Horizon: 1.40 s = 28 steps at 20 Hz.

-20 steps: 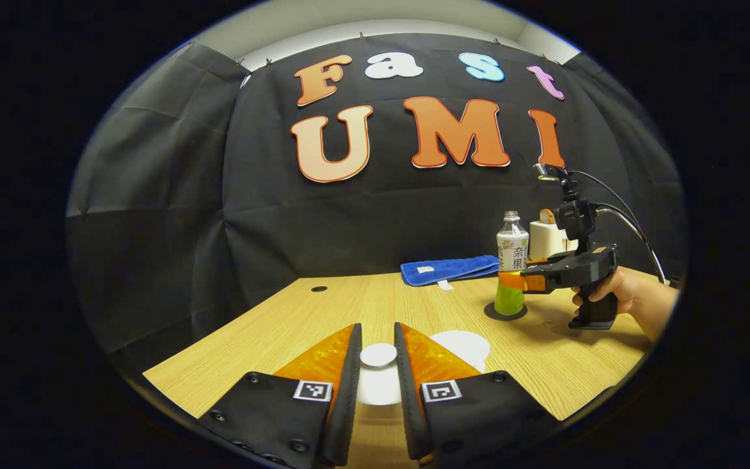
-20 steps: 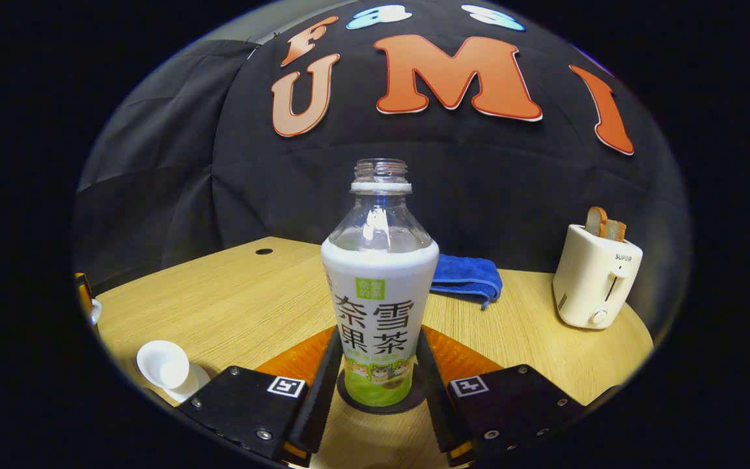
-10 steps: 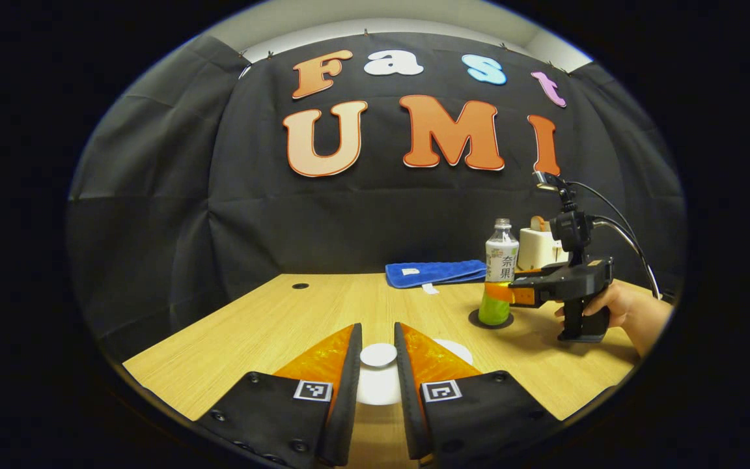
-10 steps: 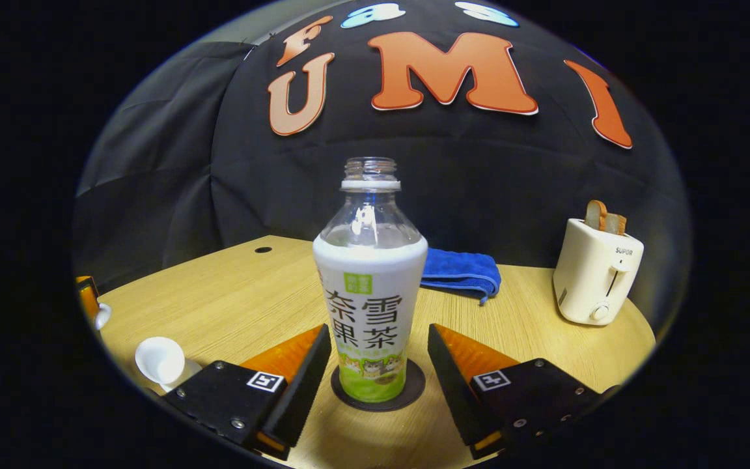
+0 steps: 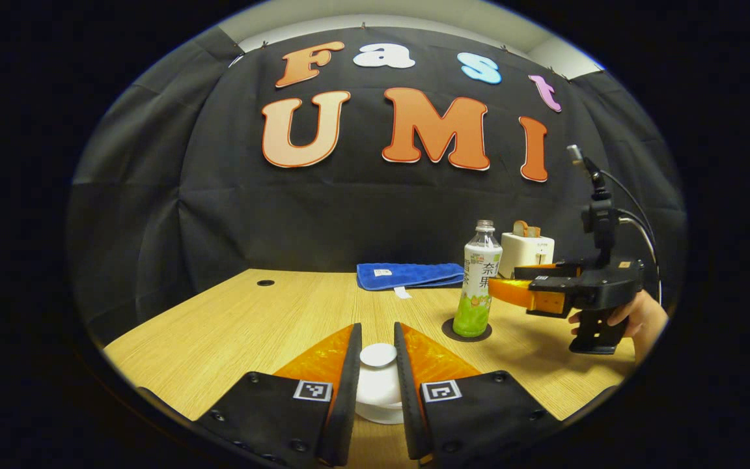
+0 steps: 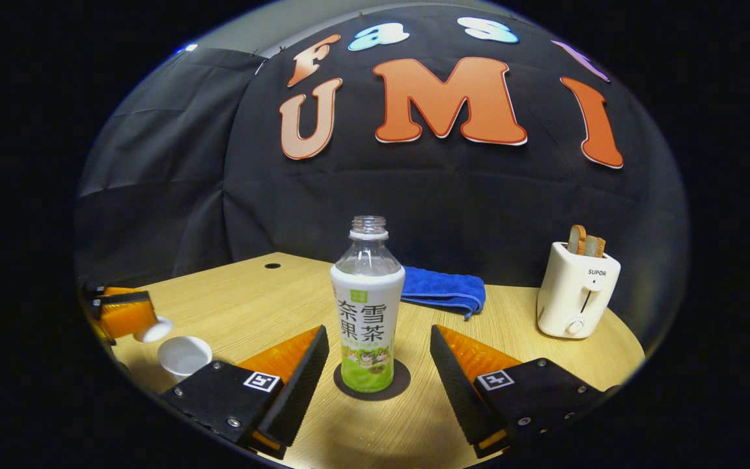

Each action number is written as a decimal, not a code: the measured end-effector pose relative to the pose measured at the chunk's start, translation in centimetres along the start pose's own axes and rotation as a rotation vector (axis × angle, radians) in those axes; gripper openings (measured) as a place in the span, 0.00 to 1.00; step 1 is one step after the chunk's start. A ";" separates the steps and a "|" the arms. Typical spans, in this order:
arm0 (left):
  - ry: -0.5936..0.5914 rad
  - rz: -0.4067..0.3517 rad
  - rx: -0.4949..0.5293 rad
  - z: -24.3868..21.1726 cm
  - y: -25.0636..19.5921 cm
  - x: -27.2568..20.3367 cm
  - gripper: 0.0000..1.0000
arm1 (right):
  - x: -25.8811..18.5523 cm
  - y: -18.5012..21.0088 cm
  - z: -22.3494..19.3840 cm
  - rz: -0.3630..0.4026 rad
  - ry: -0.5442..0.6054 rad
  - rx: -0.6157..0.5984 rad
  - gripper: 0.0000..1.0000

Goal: Open the teacup lid with one hand, grasp the water bottle and pour water into the teacup with the other hand; after pouring, place the water bottle on the coaster and then close the teacup lid.

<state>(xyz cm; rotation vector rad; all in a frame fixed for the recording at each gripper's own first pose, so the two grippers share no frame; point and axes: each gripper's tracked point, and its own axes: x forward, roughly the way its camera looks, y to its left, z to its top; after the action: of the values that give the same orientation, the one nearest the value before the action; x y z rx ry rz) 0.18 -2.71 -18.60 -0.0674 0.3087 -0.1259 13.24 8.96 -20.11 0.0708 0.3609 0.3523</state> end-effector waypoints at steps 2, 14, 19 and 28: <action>0.025 -0.002 0.010 -0.9 -0.2 0.8 0.36 | -1.2 0.1 0.3 0.004 -0.012 -0.020 0.94; 0.093 -0.018 0.112 -3.6 -1.5 2.3 0.36 | -4.9 0.7 0.6 0.004 -0.056 -0.083 0.94; 0.103 -0.007 0.120 -3.7 -1.3 2.0 0.37 | -6.1 0.9 1.0 0.013 -0.067 -0.068 0.94; -0.007 0.046 0.167 0.9 -1.0 0.6 0.63 | -8.5 -0.2 3.2 -0.020 -0.125 -0.032 0.94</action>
<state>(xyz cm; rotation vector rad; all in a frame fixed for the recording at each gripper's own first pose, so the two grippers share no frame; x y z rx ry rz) 0.96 -3.74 -17.84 0.1049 0.2915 -0.1059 6.98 5.77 -14.34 0.0576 0.2317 0.3320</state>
